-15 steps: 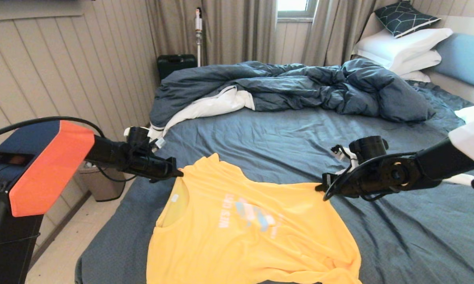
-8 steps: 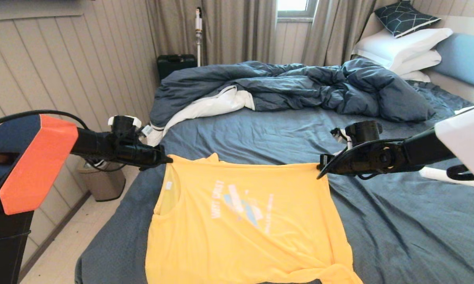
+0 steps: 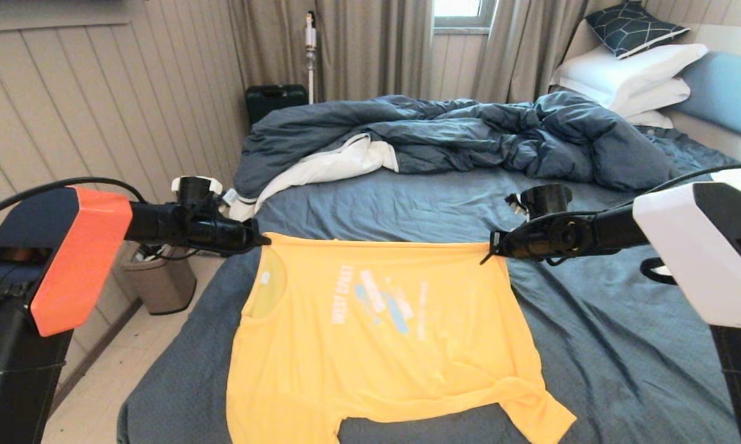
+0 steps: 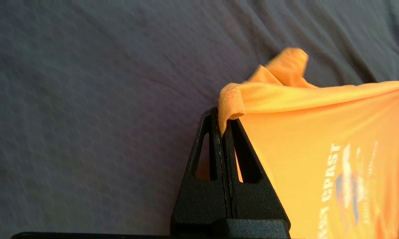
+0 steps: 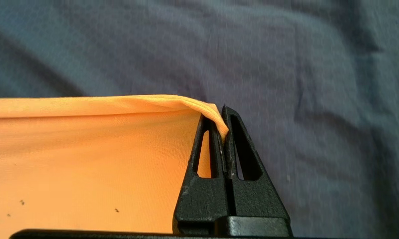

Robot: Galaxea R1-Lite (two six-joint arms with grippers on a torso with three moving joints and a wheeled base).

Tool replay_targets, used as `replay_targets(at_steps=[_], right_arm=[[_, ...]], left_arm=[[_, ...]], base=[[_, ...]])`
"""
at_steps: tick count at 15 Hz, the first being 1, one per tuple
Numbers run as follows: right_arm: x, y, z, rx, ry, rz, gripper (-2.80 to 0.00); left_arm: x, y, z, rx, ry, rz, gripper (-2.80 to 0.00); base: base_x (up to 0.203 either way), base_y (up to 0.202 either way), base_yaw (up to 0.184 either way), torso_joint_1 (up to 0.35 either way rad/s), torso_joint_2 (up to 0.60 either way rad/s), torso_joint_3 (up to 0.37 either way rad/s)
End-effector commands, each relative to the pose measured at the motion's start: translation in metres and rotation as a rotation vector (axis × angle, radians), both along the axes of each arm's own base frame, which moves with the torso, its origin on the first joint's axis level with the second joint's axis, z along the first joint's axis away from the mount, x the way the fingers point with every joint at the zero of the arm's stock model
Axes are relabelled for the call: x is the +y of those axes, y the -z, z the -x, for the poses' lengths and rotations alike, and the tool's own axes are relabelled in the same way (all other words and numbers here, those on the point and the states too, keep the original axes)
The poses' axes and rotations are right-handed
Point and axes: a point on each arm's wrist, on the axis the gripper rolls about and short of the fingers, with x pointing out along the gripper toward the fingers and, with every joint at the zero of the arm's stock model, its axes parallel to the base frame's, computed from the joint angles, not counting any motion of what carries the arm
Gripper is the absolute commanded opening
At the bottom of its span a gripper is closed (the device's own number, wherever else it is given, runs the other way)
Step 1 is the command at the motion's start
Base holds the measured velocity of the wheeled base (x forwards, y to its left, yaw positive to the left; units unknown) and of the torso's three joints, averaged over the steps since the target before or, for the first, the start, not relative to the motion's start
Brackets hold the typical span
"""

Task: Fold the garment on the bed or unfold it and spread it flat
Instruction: Unford the yellow T-shirt

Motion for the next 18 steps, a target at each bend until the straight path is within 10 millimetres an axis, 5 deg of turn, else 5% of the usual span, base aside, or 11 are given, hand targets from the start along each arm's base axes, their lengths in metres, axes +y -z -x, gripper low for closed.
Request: replay_targets(at_steps=[1,11,12,13,14,18], right_arm=[[0.001,0.008,-0.012,-0.002,0.001,0.001,-2.80],[0.000,0.016,-0.024,0.001,-0.012,0.053,-2.80],[0.000,0.017,-0.024,0.011,-0.011,0.055,0.00],[0.000,0.017,-0.024,0.011,-0.012,0.056,0.00],[0.000,0.017,-0.024,0.011,-0.014,0.057,0.00],[-0.008,0.015,-0.019,0.023,-0.004,0.058,0.00]], left_arm=[[0.000,0.012,-0.005,0.010,0.001,0.000,-2.80],[0.010,0.026,-0.012,-0.054,0.003,-0.063,-2.80],[0.010,0.027,-0.012,-0.052,-0.009,-0.074,-2.80],[0.010,0.026,-0.012,-0.048,-0.016,-0.080,-2.80],[0.010,0.026,-0.011,-0.045,-0.016,-0.081,0.00],[0.018,0.014,-0.004,-0.012,-0.028,-0.084,0.00]], base=[[0.000,0.000,0.000,0.000,0.00,0.000],[0.000,0.000,0.000,0.000,0.00,0.000],[0.000,0.000,0.000,0.000,0.00,0.000],[0.000,0.000,0.000,0.000,0.00,0.000],[0.000,0.000,0.000,0.000,0.00,0.000],[0.000,0.000,0.000,0.000,0.00,0.000]])
